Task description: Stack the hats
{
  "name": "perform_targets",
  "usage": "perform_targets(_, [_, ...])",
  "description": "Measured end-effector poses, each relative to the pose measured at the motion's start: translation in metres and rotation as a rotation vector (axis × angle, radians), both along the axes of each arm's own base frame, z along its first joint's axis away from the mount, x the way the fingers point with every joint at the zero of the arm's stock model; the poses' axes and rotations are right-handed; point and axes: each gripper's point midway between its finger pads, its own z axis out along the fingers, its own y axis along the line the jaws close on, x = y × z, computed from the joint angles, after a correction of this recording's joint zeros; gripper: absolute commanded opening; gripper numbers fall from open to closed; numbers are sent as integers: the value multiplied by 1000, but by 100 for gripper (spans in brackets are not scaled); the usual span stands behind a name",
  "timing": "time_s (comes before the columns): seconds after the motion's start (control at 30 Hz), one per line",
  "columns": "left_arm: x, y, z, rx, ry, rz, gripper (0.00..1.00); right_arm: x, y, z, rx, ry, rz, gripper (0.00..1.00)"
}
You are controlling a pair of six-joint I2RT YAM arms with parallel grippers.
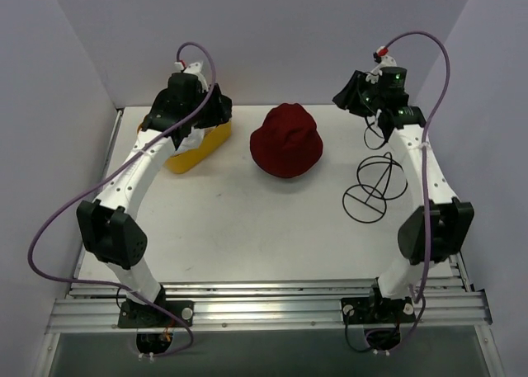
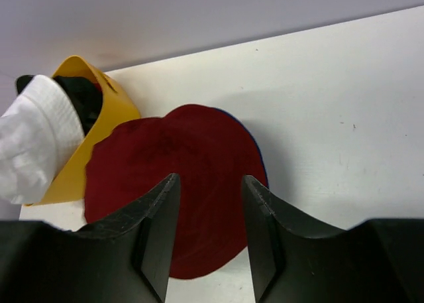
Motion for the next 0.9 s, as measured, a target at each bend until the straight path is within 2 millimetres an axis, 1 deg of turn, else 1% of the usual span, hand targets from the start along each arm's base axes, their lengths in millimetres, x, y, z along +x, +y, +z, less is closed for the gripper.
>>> perform_targets(0.07, [0,16,14,43,-4,49,65,-24,8,17,-8,-37,5,38])
perform_targets(0.13, [2,36,27,85,-14,106,65,-49,26,31,-12,-70,35,39])
perform_targets(0.17, [2,49,32,105,-17,135,65,-62,38,38,-12,-95,57,39])
perform_targets(0.2, [2,64,34,123,-13,170,65,-73,49,40,-11,-112,79,39])
perform_targets(0.23, [1,76,34,136,-4,193,65,-83,55,40,-12,-117,93,40])
perform_targets(0.3, [-1,106,29,158,20,251,65,-108,76,38,-13,-130,139,40])
perform_targets(0.37, [-5,132,19,174,53,301,65,-129,93,33,-16,-133,184,40])
perform_targets(0.4, [-7,142,13,182,72,320,65,-139,102,30,-18,-133,208,40])
perform_targets(0.43, [-8,148,7,188,88,329,65,-149,112,27,-20,-137,232,40])
perform_targets(0.5, [-11,150,-5,198,117,329,65,-165,127,19,-34,-134,270,41])
perform_targets(0.57, [-15,146,-18,207,144,314,65,-180,142,10,-54,-130,308,41])
perform_targets(0.67, [-17,141,-33,208,172,291,64,-199,158,-6,-79,-117,357,41])
perform_targets(0.7, [-17,140,-34,206,173,289,64,-204,161,-11,-86,-112,369,41])
perform_targets(0.77, [-12,137,-37,195,167,279,64,-212,166,-17,-102,-110,383,41])
perform_targets(0.83, [-4,133,-40,180,159,272,61,-216,171,-17,-113,-120,391,41])
perform_targets(0.9, [3,131,-47,174,163,269,59,-220,177,-15,-118,-134,401,42])
